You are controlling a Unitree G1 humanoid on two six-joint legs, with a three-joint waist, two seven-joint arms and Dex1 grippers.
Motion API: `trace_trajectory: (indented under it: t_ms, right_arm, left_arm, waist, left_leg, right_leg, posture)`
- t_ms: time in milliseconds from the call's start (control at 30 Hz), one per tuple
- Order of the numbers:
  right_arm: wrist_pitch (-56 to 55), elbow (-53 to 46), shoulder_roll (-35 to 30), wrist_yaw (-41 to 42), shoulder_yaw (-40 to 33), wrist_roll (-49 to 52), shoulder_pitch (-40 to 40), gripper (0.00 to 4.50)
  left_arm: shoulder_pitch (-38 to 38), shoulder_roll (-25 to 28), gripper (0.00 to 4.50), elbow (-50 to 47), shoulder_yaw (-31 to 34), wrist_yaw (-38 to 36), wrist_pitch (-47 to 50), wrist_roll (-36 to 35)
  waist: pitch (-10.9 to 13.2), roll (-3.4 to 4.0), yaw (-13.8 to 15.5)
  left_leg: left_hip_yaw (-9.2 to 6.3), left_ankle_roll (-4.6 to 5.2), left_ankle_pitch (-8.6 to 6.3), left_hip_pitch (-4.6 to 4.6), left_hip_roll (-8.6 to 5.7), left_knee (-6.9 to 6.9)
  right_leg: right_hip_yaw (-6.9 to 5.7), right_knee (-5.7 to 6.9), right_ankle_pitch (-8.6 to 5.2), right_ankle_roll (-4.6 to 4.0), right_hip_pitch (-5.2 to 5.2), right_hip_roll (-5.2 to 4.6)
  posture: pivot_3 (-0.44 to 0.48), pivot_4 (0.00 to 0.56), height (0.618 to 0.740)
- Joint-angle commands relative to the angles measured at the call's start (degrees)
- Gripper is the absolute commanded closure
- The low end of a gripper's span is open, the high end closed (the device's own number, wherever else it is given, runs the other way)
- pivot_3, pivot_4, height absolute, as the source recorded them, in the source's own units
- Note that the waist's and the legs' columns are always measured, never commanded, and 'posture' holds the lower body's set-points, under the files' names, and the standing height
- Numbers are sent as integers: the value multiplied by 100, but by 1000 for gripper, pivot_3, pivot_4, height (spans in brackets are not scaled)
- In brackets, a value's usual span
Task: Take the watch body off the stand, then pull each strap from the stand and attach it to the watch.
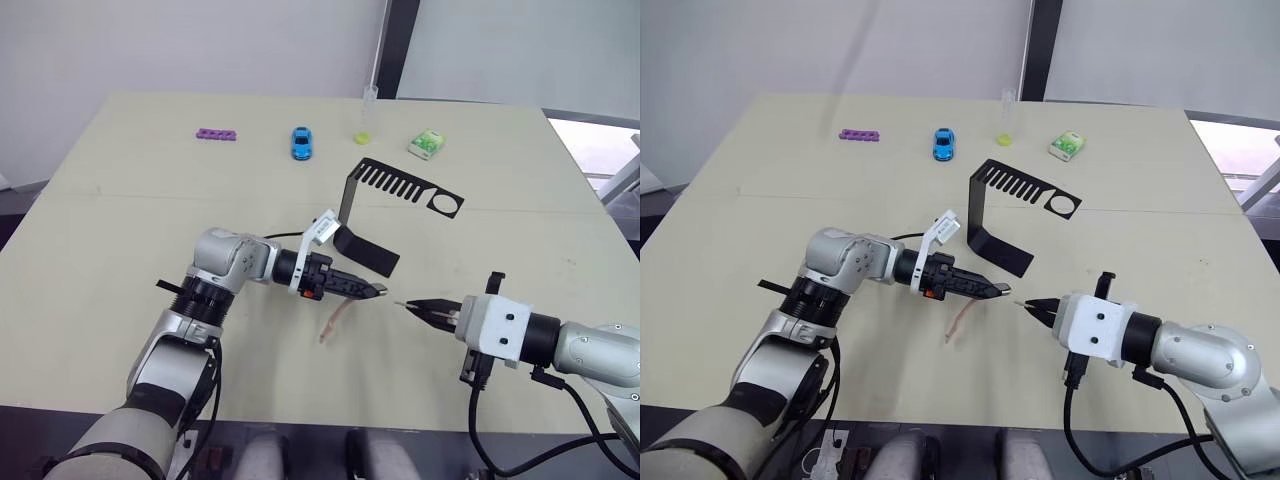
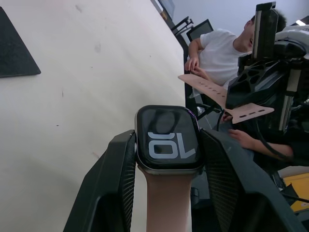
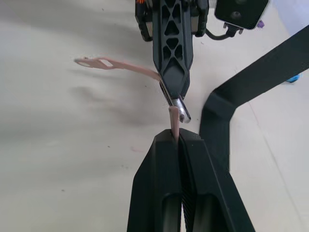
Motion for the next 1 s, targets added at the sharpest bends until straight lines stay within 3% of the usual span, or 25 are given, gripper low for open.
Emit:
trace_trajectory:
  t_ms: [33, 1000]
  right_arm:
    - [-149, 2, 107, -139, -66, -155, -83, 4500]
    - [-230, 235, 262, -44, 29, -386, -312, 4500]
  left_arm:
    - [-102, -55, 2917, -68, 111, -44, 30, -202]
    - [-78, -106, 2917, -113, 280, 57, 112, -481]
  waist:
    - [0, 0, 0]
    - [0, 0, -6]
  left_leg:
    - [0, 0, 0, 0, 0, 0]
    - [0, 0, 0, 1, 0, 12]
  right_leg:
    - [0, 0, 0, 0, 0, 0]
    - [0, 12, 0, 0, 0, 0]
  posture:
    - [0, 150, 740]
    - [0, 150, 740]
